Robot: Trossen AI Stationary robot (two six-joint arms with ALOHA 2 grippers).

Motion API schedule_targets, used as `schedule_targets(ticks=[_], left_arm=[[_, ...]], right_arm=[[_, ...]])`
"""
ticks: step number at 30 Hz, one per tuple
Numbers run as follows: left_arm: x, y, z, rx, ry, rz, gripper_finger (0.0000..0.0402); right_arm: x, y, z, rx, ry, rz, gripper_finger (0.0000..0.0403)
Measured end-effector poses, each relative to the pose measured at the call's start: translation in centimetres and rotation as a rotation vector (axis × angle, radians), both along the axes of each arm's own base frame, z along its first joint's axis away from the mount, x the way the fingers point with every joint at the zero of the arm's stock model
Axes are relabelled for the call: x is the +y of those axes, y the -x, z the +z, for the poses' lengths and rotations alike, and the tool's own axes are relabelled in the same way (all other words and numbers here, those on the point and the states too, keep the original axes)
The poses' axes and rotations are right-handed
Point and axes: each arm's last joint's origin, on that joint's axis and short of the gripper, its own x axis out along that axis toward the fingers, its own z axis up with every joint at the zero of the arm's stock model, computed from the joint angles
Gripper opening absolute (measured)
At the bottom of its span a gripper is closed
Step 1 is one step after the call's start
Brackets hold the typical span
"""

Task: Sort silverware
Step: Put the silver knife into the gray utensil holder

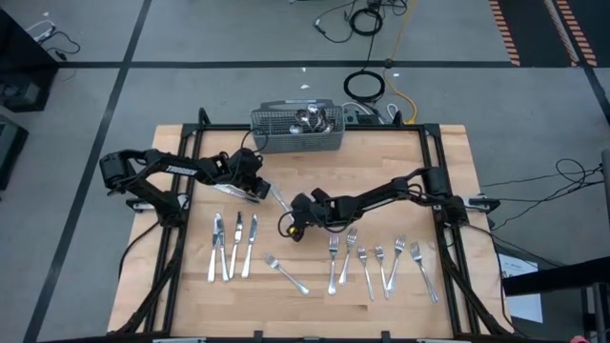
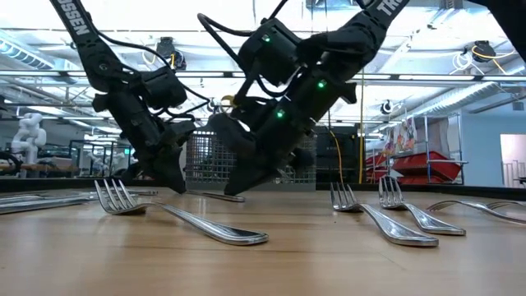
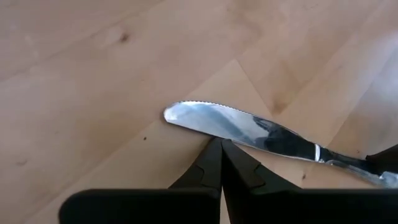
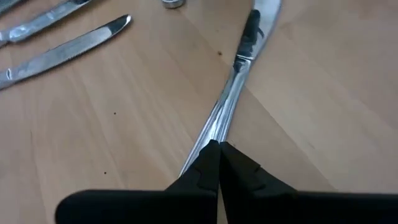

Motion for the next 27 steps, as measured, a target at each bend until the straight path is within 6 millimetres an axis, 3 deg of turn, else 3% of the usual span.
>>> schedule_targets(ticks=[16,22,27], left_arm=[[1.2,0.5,0.6,-0.035,-0.009,0.041,0.001],[1.3,0.6,0.7,-0.036,-0.027,0.027,0.001],[1.3,0.6,0.7,-0.037,-0.03,0.025,0.001]], right_arm=[[-0.6,-1.6,4.2,0.039,0.164,0.077,0.0001],[-1.3,-1.3,4.0,0.062,0.075,0.011,0.0003],[-1.5,-1.5,3.7,0.04,-0.024,0.027,0.0051]])
